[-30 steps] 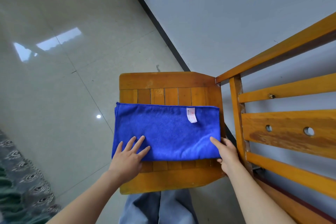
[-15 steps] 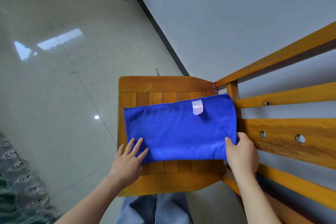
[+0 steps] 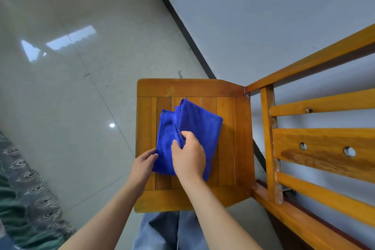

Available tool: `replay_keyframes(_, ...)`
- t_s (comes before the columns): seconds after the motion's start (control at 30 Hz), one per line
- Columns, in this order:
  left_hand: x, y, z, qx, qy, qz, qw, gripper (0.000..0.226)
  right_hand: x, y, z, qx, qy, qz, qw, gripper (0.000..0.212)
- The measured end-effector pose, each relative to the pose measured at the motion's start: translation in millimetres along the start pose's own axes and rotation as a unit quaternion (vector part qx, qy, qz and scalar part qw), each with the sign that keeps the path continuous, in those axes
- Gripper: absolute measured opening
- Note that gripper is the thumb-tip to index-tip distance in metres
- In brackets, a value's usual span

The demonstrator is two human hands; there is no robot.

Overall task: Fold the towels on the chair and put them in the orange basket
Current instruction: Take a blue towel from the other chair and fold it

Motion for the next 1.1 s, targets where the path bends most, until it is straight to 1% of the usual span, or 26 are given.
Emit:
replay_keyframes(0.07, -2.9, 2.7, -2.4, -0.014, -0.019, 0.005, 1.0, 0.031, 26.5, 2.1, 0.5, -0.019, 0.002, -0.073, 0.997, 0.037)
replay_keyframes(0.17, -2.8, 2.2, -0.5, -0.017, -0.028, -0.008, 0.999, 0.032, 60.7, -2.3, 17.2, -0.03, 0.017, -0.204, 0.978, 0.041)
replay_keyframes(0.23, -0.4, 4.4, 2.1, -0.004, -0.005, -0.009, 1.0, 0.038, 68.4, -7.1, 28.6, -0.034, 0.029, -0.247, 0.968, 0.042)
replay_keyframes(0.3, 2.7, 5.8, 7.0, 0.011, 0.031, 0.005, 0.999, 0.041, 63.2, -6.8, 40.0, -0.035, 0.025, -0.233, 0.972, 0.039)
replay_keyframes(0.4, 4.3, 15.2, 15.0, 0.028, 0.07, 0.048, 0.996, 0.033, 39.4, 1.5, 63.0, -0.016, -0.001, -0.135, 0.991, 0.033)
replay_keyframes(0.47, 7.7, 21.5, 23.1, 0.029, 0.09, 0.057, 0.994, 0.043, 26.0, 5.9, 78.2, 0.002, -0.022, -0.089, 0.996, 0.03)
replay_keyframes(0.53, 10.6, 28.8, 35.1, 0.034, 0.09, 0.072, 0.993, 0.056, 19.7, 7.2, 87.9, 0.006, -0.041, -0.079, 0.996, 0.029)
replay_keyframes(0.57, 12.9, 28.6, 45.9, 0.045, 0.092, 0.083, 0.991, 0.057, 17.4, 7.3, 90.9, 0.004, -0.047, -0.08, 0.996, 0.029)
replay_keyframes(0.63, 18.9, 25.6, 68.2, 0.088, 0.118, 0.096, 0.984, 0.045, 13.0, 7.7, 93.8, -0.004, -0.056, -0.077, 0.995, 0.029)
replay_keyframes(0.73, 33.8, 8.5, 94.1, 0.21, 0.143, 0.083, 0.964, 0.017, 7.2, 9.6, 99.3, -0.008, -0.059, -0.062, 0.996, 0.029)
replay_keyframes(0.8, 36.9, -7.4, 97.2, 0.27, 0.138, 0.092, 0.948, 0.018, 5.7, 10.4, 98.6, -0.013, -0.071, -0.06, 0.996, 0.029)
replay_keyframes(0.87, 29.7, -12.8, 86.1, 0.268, 0.138, 0.142, 0.943, 0.018, 5.8, 11.0, 95.7, -0.04, -0.096, -0.053, 0.993, 0.031)
replay_keyframes(0.93, 21.7, -10.9, 66.8, 0.228, 0.182, 0.193, 0.937, 0.033, 9.0, 10.2, 94.9, -0.063, -0.147, -0.05, 0.986, 0.034)
replay_keyframes(0.97, 20.8, -10.7, 58.4, 0.219, 0.21, 0.202, 0.931, 0.041, 9.5, 8.9, 93.4, -0.078, -0.178, -0.043, 0.98, 0.035)
replay_keyframes(1.0, 23.3, -13.1, 55.6, 0.242, 0.253, 0.207, 0.914, 0.045, 9.2, 8.5, 90.6, -0.108, -0.217, -0.028, 0.97, 0.035)
replay_keyframes(1.03, 30.7, -17.6, 57.9, 0.294, 0.317, 0.205, 0.878, 0.047, 10.3, 8.2, 87.6, -0.141, -0.251, -0.022, 0.957, 0.037)
replay_keyframes(1.07, 43.3, -22.4, 58.5, 0.36, 0.392, 0.193, 0.825, 0.048, 13.7, 8.3, 90.0, -0.167, -0.285, -0.026, 0.944, 0.043)
replay_keyframes(1.1, 58.3, -25.6, 54.0, 0.416, 0.47, 0.168, 0.76, 0.049, 17.7, 8.6, 94.2, -0.185, -0.322, -0.031, 0.928, 0.049)
Point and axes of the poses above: each hand's wrist, its own y-axis towards the middle knuckle, its own x-axis out of the palm, z = x × y, the point moved 8 cm from there along y, towards the middle knuckle, and after that the axes turned 1 degree about y, right-handed, at the moved point
